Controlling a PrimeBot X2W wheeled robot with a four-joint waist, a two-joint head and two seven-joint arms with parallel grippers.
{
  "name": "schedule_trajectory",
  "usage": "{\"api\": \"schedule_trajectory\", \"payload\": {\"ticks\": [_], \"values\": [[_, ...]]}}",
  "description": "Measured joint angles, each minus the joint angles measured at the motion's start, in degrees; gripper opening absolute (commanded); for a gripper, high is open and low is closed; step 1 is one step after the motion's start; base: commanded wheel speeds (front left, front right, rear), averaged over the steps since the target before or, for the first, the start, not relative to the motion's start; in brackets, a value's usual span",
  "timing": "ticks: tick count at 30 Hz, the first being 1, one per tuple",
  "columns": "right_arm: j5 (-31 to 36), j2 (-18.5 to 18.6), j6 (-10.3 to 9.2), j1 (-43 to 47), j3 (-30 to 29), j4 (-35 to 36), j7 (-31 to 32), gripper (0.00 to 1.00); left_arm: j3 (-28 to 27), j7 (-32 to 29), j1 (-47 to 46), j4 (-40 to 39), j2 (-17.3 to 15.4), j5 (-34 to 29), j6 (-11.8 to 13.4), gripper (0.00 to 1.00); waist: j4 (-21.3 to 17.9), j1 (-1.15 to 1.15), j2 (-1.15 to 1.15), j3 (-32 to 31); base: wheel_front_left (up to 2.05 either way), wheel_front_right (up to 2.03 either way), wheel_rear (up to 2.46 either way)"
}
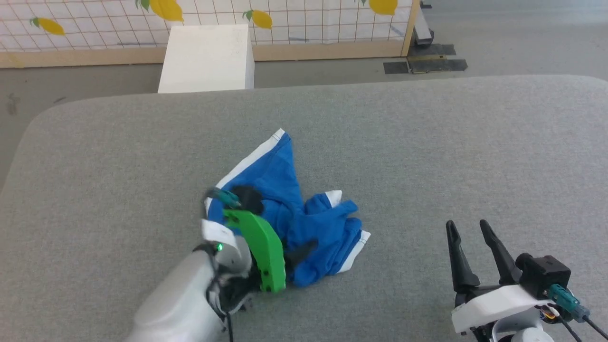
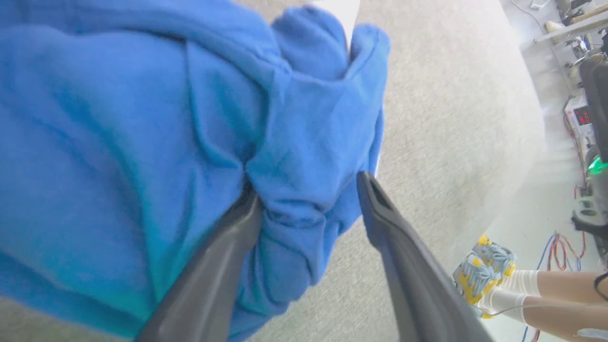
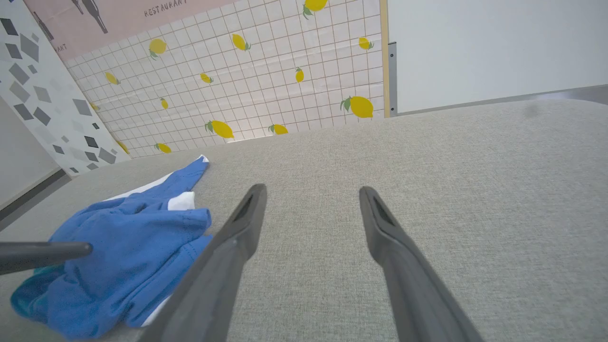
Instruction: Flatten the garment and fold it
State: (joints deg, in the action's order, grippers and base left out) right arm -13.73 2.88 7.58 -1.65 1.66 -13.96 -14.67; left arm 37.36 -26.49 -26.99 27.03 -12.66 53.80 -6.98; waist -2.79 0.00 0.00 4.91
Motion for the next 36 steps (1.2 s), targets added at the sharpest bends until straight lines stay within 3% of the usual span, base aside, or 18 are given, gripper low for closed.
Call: {"api": "schedule_trajectory", "payload": {"ticks": [5, 8, 12, 13, 17, 20, 26, 33, 36], "values": [[-0.8, 0.0, 0.00, 0.1, 0.0, -0.1, 0.0, 1.00, -8.4, 6.6, 1.3, -6.8, -1.9, 4.5, 2.0, 1.00, 1.1, 0.00, 0.00, -1.5, 0.00, 0.00, 0.00], [-1.1, 0.0, 0.00, 0.1, -0.1, -0.2, 0.0, 1.00, -13.4, 15.3, 3.6, -10.0, -4.7, 3.7, 3.4, 1.00, 1.8, 0.00, 0.00, -2.3, 0.00, 0.00, 0.00], [-1.2, 0.0, 0.00, 0.1, 0.3, -0.4, 0.0, 1.00, -17.3, 30.6, 7.8, -10.8, -8.2, -4.8, 7.8, 1.00, 2.8, 0.00, 0.00, -3.3, 0.00, 0.00, 0.00], [-1.2, 0.0, 0.00, 0.2, 0.5, -0.9, 0.0, 1.00, -18.0, 37.9, 10.8, -10.3, -8.7, -9.3, 10.2, 1.00, 3.1, 0.00, 0.00, -3.7, 0.00, 0.00, 0.00], [-1.2, 0.0, 0.00, 0.2, 0.7, -3.7, 0.0, 1.00, -19.2, 41.0, 15.9, -10.2, -8.4, -16.5, 13.0, 1.00, 3.6, 0.00, 0.00, -4.3, 0.00, 0.00, 0.00], [-1.5, 0.0, 0.00, 0.2, 0.5, -6.4, 0.8, 1.00, -23.5, 41.0, 18.9, -15.5, -5.8, -22.0, 14.9, 1.00, 4.0, 0.00, 0.00, -4.5, 0.00, 0.00, 0.00], [-0.8, 0.0, 0.00, -6.9, 3.4, -10.1, 14.7, 1.00, -30.0, 41.2, 26.0, -22.0, 0.2, -29.4, 14.8, 1.00, 4.7, 0.00, 0.00, -4.1, 0.00, 0.00, 0.00], [3.8, 0.0, 0.00, -21.1, 10.6, -15.0, 38.5, 1.00, -32.7, 41.2, 26.5, -22.7, 2.1, -34.8, 11.3, 1.00, 5.7, 0.00, 0.00, -1.5, 0.00, 0.00, 0.00], [5.7, 0.0, 0.00, -24.5, 13.6, -16.4, 45.5, 1.00, -33.0, 41.2, 25.6, -22.7, 2.6, -36.2, 9.9, 1.00, 6.6, 0.00, 0.00, 0.1, 0.00, 0.00, 0.00]]}}
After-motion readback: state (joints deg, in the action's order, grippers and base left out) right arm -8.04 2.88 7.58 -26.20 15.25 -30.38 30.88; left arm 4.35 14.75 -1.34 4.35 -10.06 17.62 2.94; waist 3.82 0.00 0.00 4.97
